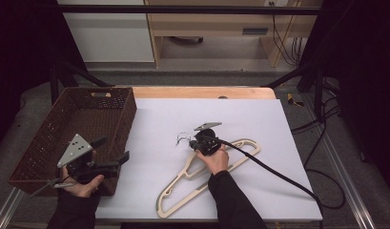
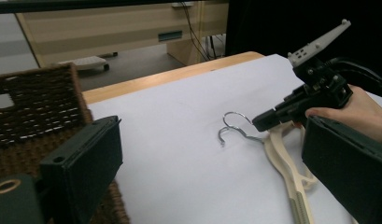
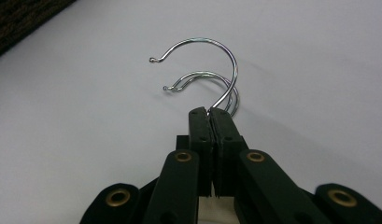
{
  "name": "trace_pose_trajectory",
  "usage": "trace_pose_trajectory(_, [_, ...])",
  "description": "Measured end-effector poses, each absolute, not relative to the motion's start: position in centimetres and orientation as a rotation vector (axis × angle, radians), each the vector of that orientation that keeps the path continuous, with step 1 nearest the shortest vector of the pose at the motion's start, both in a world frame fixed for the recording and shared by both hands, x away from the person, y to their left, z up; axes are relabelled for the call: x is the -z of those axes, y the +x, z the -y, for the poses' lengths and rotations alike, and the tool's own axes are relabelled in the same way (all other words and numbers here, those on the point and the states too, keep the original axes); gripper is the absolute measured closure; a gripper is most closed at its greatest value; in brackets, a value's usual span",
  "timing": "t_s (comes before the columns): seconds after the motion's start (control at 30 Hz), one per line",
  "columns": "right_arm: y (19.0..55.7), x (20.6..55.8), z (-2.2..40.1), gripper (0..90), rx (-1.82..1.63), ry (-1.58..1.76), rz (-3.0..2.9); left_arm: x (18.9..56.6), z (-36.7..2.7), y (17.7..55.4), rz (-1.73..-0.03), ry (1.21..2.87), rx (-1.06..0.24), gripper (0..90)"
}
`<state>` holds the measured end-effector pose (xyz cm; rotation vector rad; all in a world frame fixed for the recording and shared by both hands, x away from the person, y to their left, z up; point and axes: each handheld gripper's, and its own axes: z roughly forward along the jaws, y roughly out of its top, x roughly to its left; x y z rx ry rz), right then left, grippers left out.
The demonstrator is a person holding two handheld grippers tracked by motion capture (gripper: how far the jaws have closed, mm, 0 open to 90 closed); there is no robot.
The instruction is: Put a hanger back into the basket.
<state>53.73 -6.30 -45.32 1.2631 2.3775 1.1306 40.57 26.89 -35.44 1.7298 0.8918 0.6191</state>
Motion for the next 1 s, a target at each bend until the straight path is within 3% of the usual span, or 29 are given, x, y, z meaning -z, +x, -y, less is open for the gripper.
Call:
trace_pose_trajectory(0.57, [51.6, 43.0, 7.0, 88.9, -1.201, 1.133, -2.348, 38.7, -19.2, 42.2, -0.827, 1.910, -0.469, 8.9])
trace_pose_trajectory(0.87, [50.8, 42.0, 7.7, 88.9, -1.238, 1.091, -2.350, 41.4, -14.7, 44.1, -0.814, 2.030, -0.343, 18.9])
trace_pose_trajectory(0.97, [50.6, 41.9, 8.0, 88.9, -1.266, 1.100, -2.342, 41.7, -13.9, 44.4, -0.812, 2.047, -0.323, 24.0])
trace_pose_trajectory(1.0, [50.5, 41.9, 8.2, 88.9, -1.283, 1.096, -2.334, 42.0, -13.4, 44.6, -0.817, 2.051, -0.298, 29.5])
